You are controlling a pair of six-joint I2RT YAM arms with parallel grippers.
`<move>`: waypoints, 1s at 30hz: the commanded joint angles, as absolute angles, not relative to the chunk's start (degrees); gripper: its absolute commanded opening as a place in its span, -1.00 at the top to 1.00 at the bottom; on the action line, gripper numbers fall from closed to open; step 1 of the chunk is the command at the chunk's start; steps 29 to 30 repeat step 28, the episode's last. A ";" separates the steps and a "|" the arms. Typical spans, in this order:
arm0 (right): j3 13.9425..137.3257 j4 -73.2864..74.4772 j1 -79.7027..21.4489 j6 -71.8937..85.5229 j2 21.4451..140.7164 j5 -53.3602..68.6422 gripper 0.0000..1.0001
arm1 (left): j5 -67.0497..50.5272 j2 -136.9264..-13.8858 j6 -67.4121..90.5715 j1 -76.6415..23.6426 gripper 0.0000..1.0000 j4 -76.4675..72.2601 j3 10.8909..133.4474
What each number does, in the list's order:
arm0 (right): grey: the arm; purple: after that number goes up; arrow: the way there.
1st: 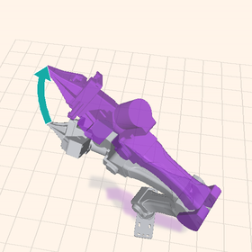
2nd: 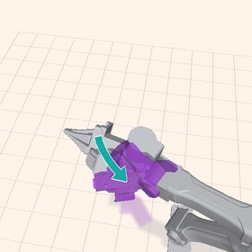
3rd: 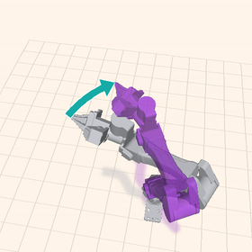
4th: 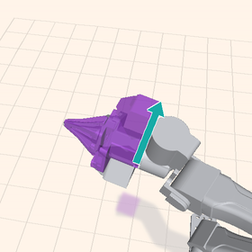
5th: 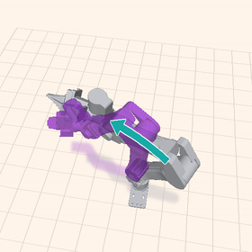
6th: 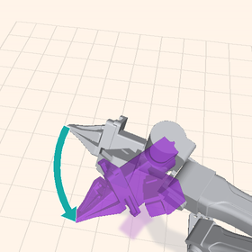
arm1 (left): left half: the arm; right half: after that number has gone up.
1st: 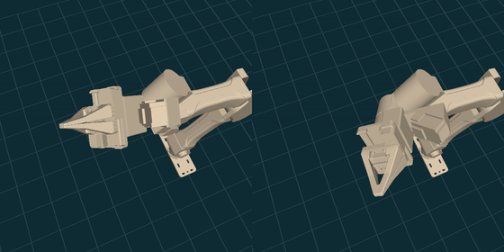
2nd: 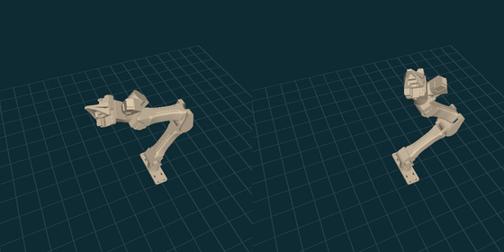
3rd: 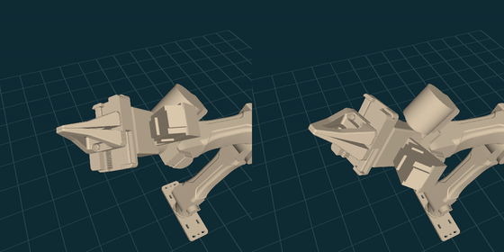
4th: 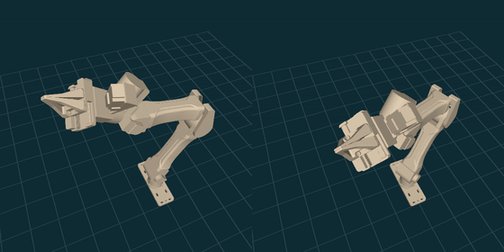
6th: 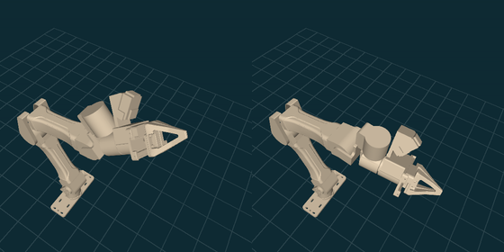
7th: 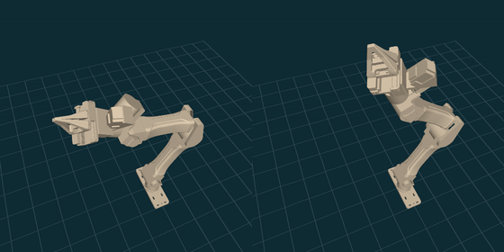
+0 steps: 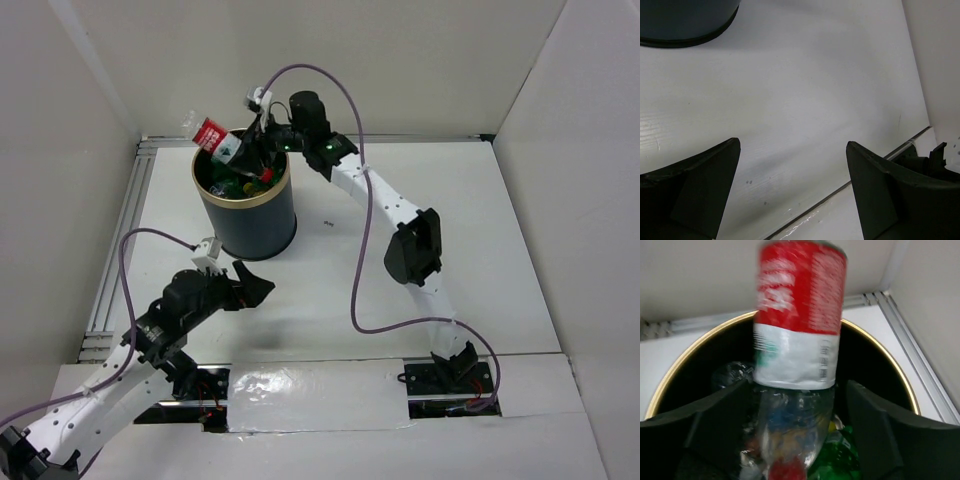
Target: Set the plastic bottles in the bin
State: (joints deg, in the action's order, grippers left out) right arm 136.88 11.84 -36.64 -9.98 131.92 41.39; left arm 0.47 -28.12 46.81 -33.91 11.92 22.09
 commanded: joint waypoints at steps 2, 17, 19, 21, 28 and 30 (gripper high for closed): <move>141.94 8.17 -37.96 -8.87 130.09 37.71 -0.87 | 0.00 -26.20 47.29 -34.19 -0.99 11.16 21.80; 111.18 28.48 -22.95 -9.93 99.96 7.23 -1.00 | -4.74 -32.69 41.49 -34.19 -0.99 6.07 25.31; 102.79 28.48 -22.06 -10.45 91.26 0.22 -1.00 | -6.23 -34.88 40.96 -34.19 -0.99 4.58 25.31; 86.65 26.47 -20.49 -11.34 79.80 -4.28 -1.00 | -7.20 -37.86 40.26 -34.71 -0.99 2.73 26.45; 63.75 25.32 -14.95 -9.59 62.53 -4.39 -1.00 | -7.31 -46.04 36.92 -38.05 -0.99 1.49 30.58; 63.75 25.32 -14.95 -9.59 62.53 -4.39 -1.00 | -7.31 -46.04 36.92 -38.05 -0.99 1.49 30.58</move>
